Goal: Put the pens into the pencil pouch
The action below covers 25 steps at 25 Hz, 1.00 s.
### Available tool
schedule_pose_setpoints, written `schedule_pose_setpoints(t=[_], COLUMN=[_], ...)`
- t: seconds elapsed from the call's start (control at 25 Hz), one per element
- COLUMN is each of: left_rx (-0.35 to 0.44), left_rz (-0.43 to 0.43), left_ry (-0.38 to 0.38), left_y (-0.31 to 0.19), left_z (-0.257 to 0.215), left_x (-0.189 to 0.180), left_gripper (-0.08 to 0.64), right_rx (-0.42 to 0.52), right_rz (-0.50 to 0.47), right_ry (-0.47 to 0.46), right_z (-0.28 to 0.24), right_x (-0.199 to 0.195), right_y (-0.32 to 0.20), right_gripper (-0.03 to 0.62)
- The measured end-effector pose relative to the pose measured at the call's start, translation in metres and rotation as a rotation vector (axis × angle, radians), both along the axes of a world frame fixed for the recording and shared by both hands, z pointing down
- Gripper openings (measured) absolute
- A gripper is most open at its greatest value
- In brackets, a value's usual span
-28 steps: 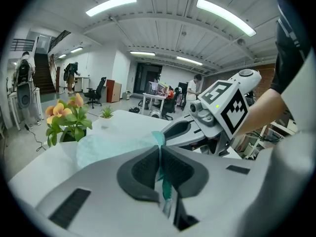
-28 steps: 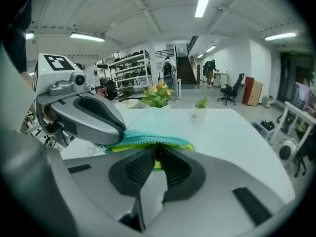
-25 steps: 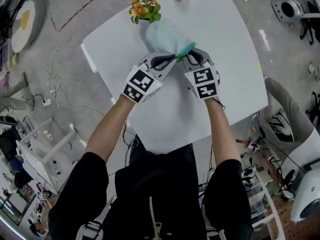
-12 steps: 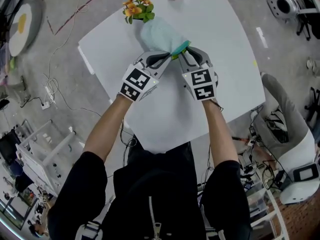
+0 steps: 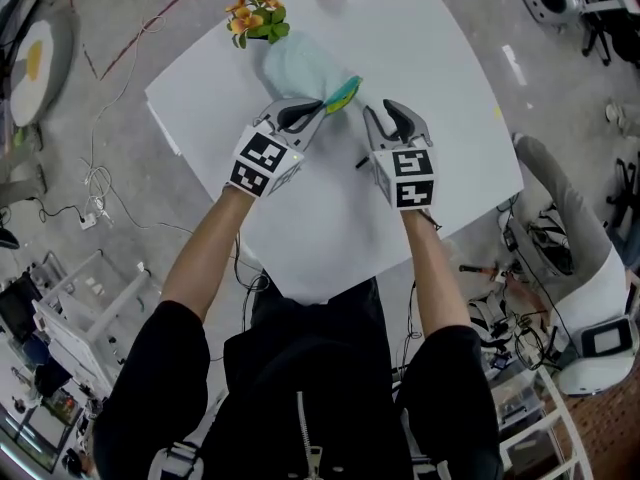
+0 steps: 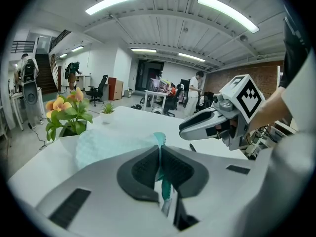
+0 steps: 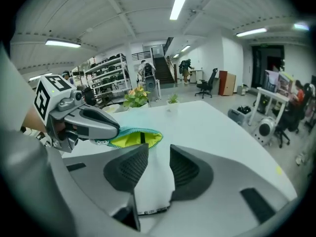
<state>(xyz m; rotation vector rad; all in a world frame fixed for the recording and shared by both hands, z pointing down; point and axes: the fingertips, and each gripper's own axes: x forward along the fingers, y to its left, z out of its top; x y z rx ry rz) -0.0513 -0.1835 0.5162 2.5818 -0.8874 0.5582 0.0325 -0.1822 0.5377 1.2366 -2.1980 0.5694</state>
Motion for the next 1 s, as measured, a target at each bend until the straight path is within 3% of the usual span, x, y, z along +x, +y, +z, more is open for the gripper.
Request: schedule_pose_setpoints(t=[0.32, 0.48, 1.0], left_rx=[-0.005, -0.008, -0.022], left_rz=[0.016, 0.027, 0.025], left_ry=[-0.019, -0.028, -0.045], left_y=[0.001, 0.002, 0.005], left_z=[0.006, 0.009, 0.017], left_x=[0.002, 0.002, 0.003], left_gripper=[0.034, 0.034, 0.034], right_rx=[-0.025, -0.069, -0.121], right_rz=[0.137, 0.202, 0.249], right_ry=[-0.003, 0.004, 0.046], right_z=[0.005, 0.02, 0.046], right_x=[0.014, 0.017, 0.009], right_y=[0.027, 0.051, 0.089], right_gripper=[0.182, 0.239, 0.356])
